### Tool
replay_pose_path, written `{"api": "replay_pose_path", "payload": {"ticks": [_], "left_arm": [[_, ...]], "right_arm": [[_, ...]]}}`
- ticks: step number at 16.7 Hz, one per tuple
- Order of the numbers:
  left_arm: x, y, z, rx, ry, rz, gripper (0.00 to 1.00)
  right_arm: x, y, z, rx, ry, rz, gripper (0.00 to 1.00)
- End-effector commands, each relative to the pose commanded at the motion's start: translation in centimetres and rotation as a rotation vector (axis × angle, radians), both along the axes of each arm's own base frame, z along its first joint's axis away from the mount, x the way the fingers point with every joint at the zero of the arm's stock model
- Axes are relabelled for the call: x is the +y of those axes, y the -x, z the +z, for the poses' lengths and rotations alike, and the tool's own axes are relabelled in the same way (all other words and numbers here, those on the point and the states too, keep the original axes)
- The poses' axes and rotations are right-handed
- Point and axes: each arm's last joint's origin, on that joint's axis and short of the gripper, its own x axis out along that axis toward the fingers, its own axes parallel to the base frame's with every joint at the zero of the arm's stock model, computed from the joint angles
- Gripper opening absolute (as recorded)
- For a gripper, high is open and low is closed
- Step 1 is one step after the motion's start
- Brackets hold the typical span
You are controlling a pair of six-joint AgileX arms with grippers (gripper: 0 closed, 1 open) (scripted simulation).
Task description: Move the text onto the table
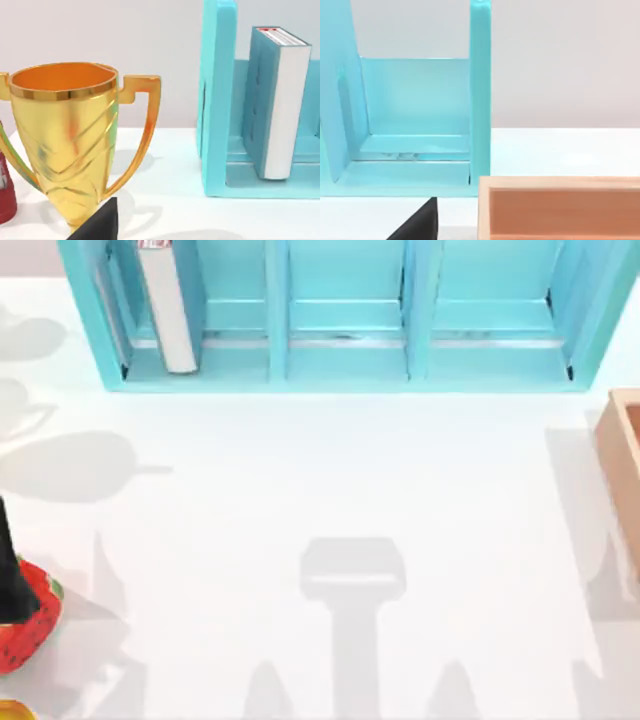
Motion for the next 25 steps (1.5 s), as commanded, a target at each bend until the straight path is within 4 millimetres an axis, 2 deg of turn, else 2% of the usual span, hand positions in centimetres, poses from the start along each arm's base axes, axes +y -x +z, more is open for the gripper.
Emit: {"api": "replay_pose_path", "payload": {"ticks": [4,9,12,14,16,18,20,23,25], "left_arm": [[0.0,-0.1,0.5,-0.010,0.002,0.001,1.00],[-0.3,-1.8,3.9,-0.064,0.016,0.006,1.00],[-0.9,-4.6,6.2,-0.081,0.027,0.005,1.00],[-1.6,-7.4,7.1,-0.083,0.033,0.000,1.00],[-2.6,-10.8,7.2,-0.078,0.037,-0.008,1.00],[-4.0,-14.4,6.2,-0.068,0.038,-0.017,1.00],[-5.6,-17.7,4.2,-0.054,0.035,-0.028,1.00],[-7.9,-21.5,-0.2,-0.032,0.024,-0.042,1.00],[-9.2,-23.1,-3.4,-0.019,0.015,-0.049,1.00]], "right_arm": [[0.0,0.0,0.0,0.000,0.000,0.000,1.00],[0.0,0.0,0.0,0.000,0.000,0.000,1.00],[0.0,0.0,0.0,0.000,0.000,0.000,1.00],[0.0,0.0,0.0,0.000,0.000,0.000,1.00],[0.0,0.0,0.0,0.000,0.000,0.000,1.00],[0.0,0.0,0.0,0.000,0.000,0.000,1.00],[0.0,0.0,0.0,0.000,0.000,0.000,1.00],[0.0,0.0,0.0,0.000,0.000,0.000,1.00],[0.0,0.0,0.0,0.000,0.000,0.000,1.00]]}}
